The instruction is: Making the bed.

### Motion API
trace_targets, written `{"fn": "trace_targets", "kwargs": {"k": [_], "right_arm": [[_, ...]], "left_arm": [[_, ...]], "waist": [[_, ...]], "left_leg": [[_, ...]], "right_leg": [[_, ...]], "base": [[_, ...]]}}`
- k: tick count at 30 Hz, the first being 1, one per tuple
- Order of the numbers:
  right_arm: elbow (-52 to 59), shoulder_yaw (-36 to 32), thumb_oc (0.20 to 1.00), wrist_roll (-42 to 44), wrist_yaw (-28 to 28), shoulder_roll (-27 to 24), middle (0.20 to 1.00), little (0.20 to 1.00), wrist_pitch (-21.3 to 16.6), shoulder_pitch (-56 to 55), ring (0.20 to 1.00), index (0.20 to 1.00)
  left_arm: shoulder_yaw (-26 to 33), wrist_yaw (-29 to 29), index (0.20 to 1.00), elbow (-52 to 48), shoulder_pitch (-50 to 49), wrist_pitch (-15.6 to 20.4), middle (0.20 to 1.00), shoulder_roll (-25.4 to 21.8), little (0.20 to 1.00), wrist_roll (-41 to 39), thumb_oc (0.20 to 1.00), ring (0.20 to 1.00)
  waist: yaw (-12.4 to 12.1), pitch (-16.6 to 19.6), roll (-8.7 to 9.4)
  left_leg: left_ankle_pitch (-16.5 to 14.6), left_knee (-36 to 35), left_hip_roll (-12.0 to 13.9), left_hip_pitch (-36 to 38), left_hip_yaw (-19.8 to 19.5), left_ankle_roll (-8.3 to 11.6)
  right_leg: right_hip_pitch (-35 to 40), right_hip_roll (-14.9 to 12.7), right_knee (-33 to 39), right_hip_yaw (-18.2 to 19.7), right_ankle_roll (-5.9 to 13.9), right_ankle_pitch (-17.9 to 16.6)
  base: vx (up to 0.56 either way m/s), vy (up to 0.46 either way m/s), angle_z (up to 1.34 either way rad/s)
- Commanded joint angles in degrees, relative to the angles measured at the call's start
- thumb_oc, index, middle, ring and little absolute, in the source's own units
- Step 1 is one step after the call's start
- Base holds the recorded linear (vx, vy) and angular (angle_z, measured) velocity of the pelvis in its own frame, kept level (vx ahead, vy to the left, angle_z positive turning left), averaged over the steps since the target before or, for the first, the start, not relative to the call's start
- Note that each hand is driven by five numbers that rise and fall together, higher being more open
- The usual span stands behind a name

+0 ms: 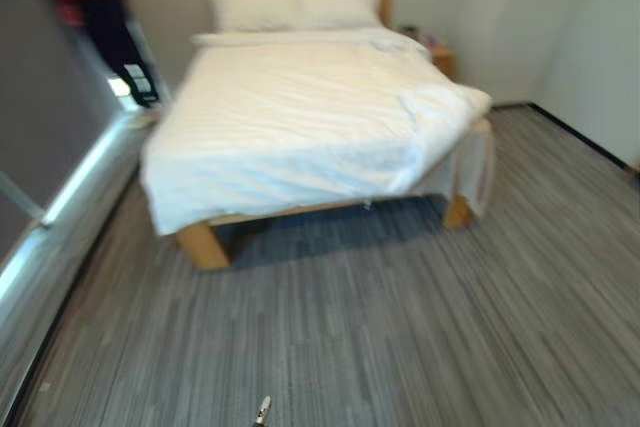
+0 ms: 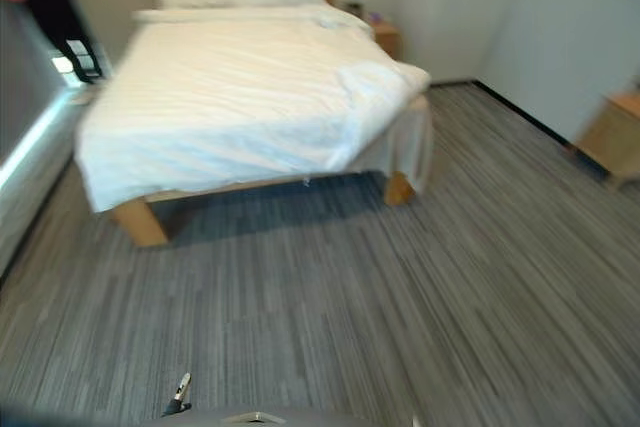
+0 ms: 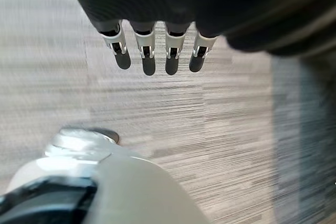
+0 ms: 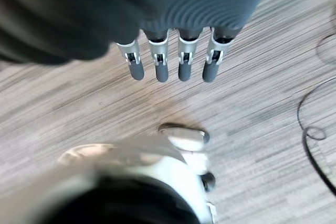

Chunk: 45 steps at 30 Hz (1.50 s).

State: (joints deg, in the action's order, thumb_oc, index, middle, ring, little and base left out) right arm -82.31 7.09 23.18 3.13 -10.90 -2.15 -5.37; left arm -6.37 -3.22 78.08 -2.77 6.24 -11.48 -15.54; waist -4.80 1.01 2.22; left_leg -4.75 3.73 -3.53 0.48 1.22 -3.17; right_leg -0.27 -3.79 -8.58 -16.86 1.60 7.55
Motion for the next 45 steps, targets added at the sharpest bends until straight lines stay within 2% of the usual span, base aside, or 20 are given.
{"fn": "trace_targets", "kwargs": {"k": [1,7,12,13,14,15,16,18,21,25,28,34,36,38,40,41,42,43,44,45], "right_arm": [[-1.9,0.1,1.0,1.9,0.5,-1.9,1.0,1.0,-1.3,6.0,1.0,1.0],[1.2,-0.2,1.0,5.5,0.4,-2.5,1.0,1.0,-2.6,7.5,1.0,1.0],[19.4,0.2,1.0,7.4,-1.7,-6.3,1.0,1.0,-5.1,10.2,1.0,1.0],[19.5,0.2,1.0,7.3,-1.8,-6.3,1.0,1.0,-5.1,10.1,1.0,1.0],[25.5,0.6,1.0,6.4,-2.5,-7.6,1.0,1.0,-5.3,10.7,1.0,1.0],[35.0,0.0,1.0,5.1,-3.6,-9.4,1.0,1.0,-5.4,10.3,1.0,1.0],[35.1,0.0,1.0,5.0,-3.6,-9.4,1.0,1.0,-5.3,10.2,1.0,1.0],[45.2,-1.9,1.0,3.6,-5.0,-10.8,1.0,1.0,-6.0,8.7,1.0,1.0],[55.5,-3.6,1.0,-2.1,-6.6,-10.8,1.0,1.0,-6.6,5.4,1.0,1.0],[60.6,-2.3,1.0,-8.0,-7.0,-9.9,1.0,1.0,-6.5,3.6,1.0,1.0],[62.8,-1.7,1.0,-9.0,-5.4,-9.3,1.0,1.0,-5.8,0.5,1.0,1.0],[64.6,-0.4,1.0,-13.4,-6.0,-10.6,1.0,1.0,-5.2,0.3,1.0,1.0],[64.8,1.2,1.0,-13.3,-6.3,-11.0,1.0,1.0,-5.3,3.1,1.0,1.0],[65.8,2.5,1.0,-11.1,-6.0,-9.9,1.0,1.0,-5.5,5.3,1.0,1.0],[66.1,3.5,1.0,-10.3,-5.6,-9.3,1.0,1.0,-5.4,6.3,1.0,1.0],[66.5,3.7,1.0,-10.4,-5.5,-9.1,1.0,1.0,-5.3,6.5,1.0,1.0],[67.0,3.9,1.0,-10.6,-5.5,-8.6,1.0,1.0,-4.9,6.3,1.0,1.0],[67.0,3.9,1.0,-10.6,-5.5,-8.6,1.0,1.0,-4.8,6.2,1.0,1.0],[66.7,3.6,1.0,-10.3,-5.6,-8.4,1.0,1.0,-4.8,6.1,1.0,1.0],[66.4,3.5,1.0,-9.7,-5.7,-8.3,1.0,1.0,-4.6,5.8,1.0,1.0]], "left_arm": [[-1.2,-0.1,1.0,2.9,7.0,1.7,1.0,1.0,1.0,0.8,1.0,1.0],[-1.3,1.6,1.0,0.5,8.6,3.1,1.0,-0.8,1.0,-0.6,1.0,1.0],[-0.5,3.2,1.0,-11.2,11.9,4.8,1.0,-5.6,1.0,-7.6,1.0,1.0],[-0.5,3.2,1.0,-11.3,11.9,4.8,1.0,-5.6,1.0,-7.6,1.0,1.0],[-0.8,3.7,1.0,-15.1,12.8,4.6,1.0,-6.7,1.0,-8.8,1.0,1.0],[-2.1,3.6,1.0,-24.0,12.5,4.8,1.0,-8.4,1.0,-9.3,1.0,1.0],[-2.1,3.6,1.0,-24.1,12.4,4.8,1.0,-8.4,1.0,-9.3,1.0,1.0],[-3.5,3.6,1.0,-37.8,10.9,4.8,1.0,-11.5,1.0,-8.3,1.0,1.0],[-3.9,2.5,1.0,-52.0,7.0,5.2,1.0,-13.1,1.0,-8.4,1.0,1.0],[-3.6,2.8,1.0,-53.6,6.3,5.8,1.0,-10.7,1.0,-8.7,1.0,1.0],[-2.1,4.1,1.0,-53.9,4.6,6.0,1.0,-7.8,1.0,-9.8,1.0,1.0],[-1.6,5.1,1.0,-52.5,3.6,5.6,1.0,-7.1,1.0,-9.5,1.0,1.0],[-1.0,5.4,1.0,-52.1,3.8,5.2,1.0,-8.1,1.0,-9.7,1.0,1.0],[0.2,5.8,1.0,-52.6,3.3,5.1,1.0,-9.6,1.0,-8.9,1.0,1.0],[1.2,6.2,1.0,-52.6,3.4,5.3,1.0,-10.3,1.0,-9.5,1.0,1.0],[1.7,6.4,1.0,-52.1,3.4,5.3,1.0,-10.3,1.0,-9.7,1.0,1.0],[2.9,7.0,1.0,-52.3,3.7,5.3,1.0,-10.3,1.0,-9.6,1.0,1.0],[2.9,7.0,1.0,-52.3,3.6,5.3,1.0,-10.3,1.0,-9.6,1.0,1.0],[3.1,7.2,1.0,-52.6,3.7,5.4,1.0,-10.4,1.0,-9.4,1.0,1.0],[3.1,7.4,1.0,-52.6,4.2,5.6,1.0,-10.3,1.0,-9.4,1.0,1.0]], "waist": [[-0.1,-1.6,0.82],[0.1,-1.3,0.79],[1.4,-1.5,0.34],[1.4,-1.5,0.33],[1.8,-1.6,0.15],[2.3,-1.9,-0.11],[2.3,-1.8,-0.11],[2.6,-2.1,-0.47],[2.7,-2.3,-0.71],[2.8,-2.6,-0.51],[2.7,-2.5,0.01],[2.6,-3.0,0.19],[2.3,-4.6,-0.44],[2.1,-7.4,-1.24],[2.2,-9.4,-1.88],[2.5,-9.7,-1.84],[2.6,-9.5,-1.26],[2.7,-9.6,-1.37],[3.0,-9.3,-0.83],[3.6,-9.2,-0.2]], "left_leg": [[7.6,-8.7,4.6,3.2,-0.6,6.16],[7.6,-8.7,4.8,3.2,-0.4,6.5],[7.9,-8.7,5.1,3.1,0.5,6.99],[7.9,-8.7,5.1,3.2,0.5,6.99],[8.0,-8.7,5.1,3.0,0.7,7.0],[8.0,-8.7,5.1,2.9,1.2,6.99],[8.0,-8.7,5.1,3.0,1.2,6.99],[8.0,-8.7,5.1,2.9,1.5,6.93],[7.8,-8.7,5.0,2.9,1.7,6.86],[7.5,-8.7,4.9,2.9,2.1,6.77],[7.2,-8.7,4.7,2.7,2.6,6.52],[6.9,-8.7,4.1,2.2,2.8,5.93],[6.4,-8.7,4.2,2.4,3.7,4.81],[6.0,-8.7,4.8,3.2,5.2,3.61],[5.8,-8.7,5.6,4.3,5.6,3.28],[5.7,-8.7,5.9,5.0,5.7,3.51],[4.9,-8.7,6.6,6.4,6.5,4.58],[4.8,-8.7,6.7,6.6,6.5,4.62],[4.2,-8.7,7.2,7.2,6.6,5.55],[2.9,-8.7,8.3,8.4,6.0,7.05]], "right_leg": [[6.2,-4.9,12.3,0.9,6.59,-12.5],[6.4,-4.5,12.8,1.1,6.49,-12.3],[6.0,-4.3,12.6,2.0,6.58,-12.4],[6.0,-4.3,12.6,2.0,6.58,-12.4],[5.7,-4.3,12.5,2.1,6.63,-12.5],[5.4,-4.2,12.4,2.4,6.8,-12.7],[5.5,-4.2,12.4,2.4,6.81,-12.7],[5.2,-4.3,12.2,2.8,6.94,-12.8],[5.1,-4.4,12.4,3.0,7.06,-13.1],[5.1,-4.5,12.9,3.4,7.25,-13.5],[5.0,-4.7,13.2,3.6,7.43,-13.7],[4.3,-5.4,12.5,3.0,7.88,-14.1],[0.3,-6.7,4.6,4.1,8.2,-12.9],[-5.6,-8.3,-7.3,4.7,9.88,-16.2],[-9.5,-8.9,-14.4,6.8,10.91,-18.2],[-10.4,-9.6,-13.6,6.4,10.65,-18.6],[-10.6,-12.5,-7.3,4.4,10.44,-19.4],[-10.3,-12.3,-7.1,4.2,10.43,-19.4],[-10.7,-13.6,-1.8,3.7,10.5,-19.7],[-10.2,-13.6,6.2,4.1,11.11,-21.1]], "base": [[0.0,0.0,0.0],[0.0,0.0,0.0],[-0.02,-0.006,-0.05],[-0.02,0.005,-0.06],[-0.02,0.012,-0.06],[-0.02,0.013,-0.1],[-0.01,0.015,-0.11],[-0.01,0.02,-0.15],[0.01,0.027,-0.14],[0.02,0.022,-0.1],[0.04,0.028,-0.07],[0.01,0.03,0.01],[-0.07,0.093,-0.06],[-0.08,0.095,-0.21],[0.05,0.017,-0.39],[0.29,-0.133,-0.27],[0.26,-0.128,-0.11],[0.31,-0.207,-0.01],[0.37,-0.271,-0.18],[0.37,-0.271,-0.17]]}}
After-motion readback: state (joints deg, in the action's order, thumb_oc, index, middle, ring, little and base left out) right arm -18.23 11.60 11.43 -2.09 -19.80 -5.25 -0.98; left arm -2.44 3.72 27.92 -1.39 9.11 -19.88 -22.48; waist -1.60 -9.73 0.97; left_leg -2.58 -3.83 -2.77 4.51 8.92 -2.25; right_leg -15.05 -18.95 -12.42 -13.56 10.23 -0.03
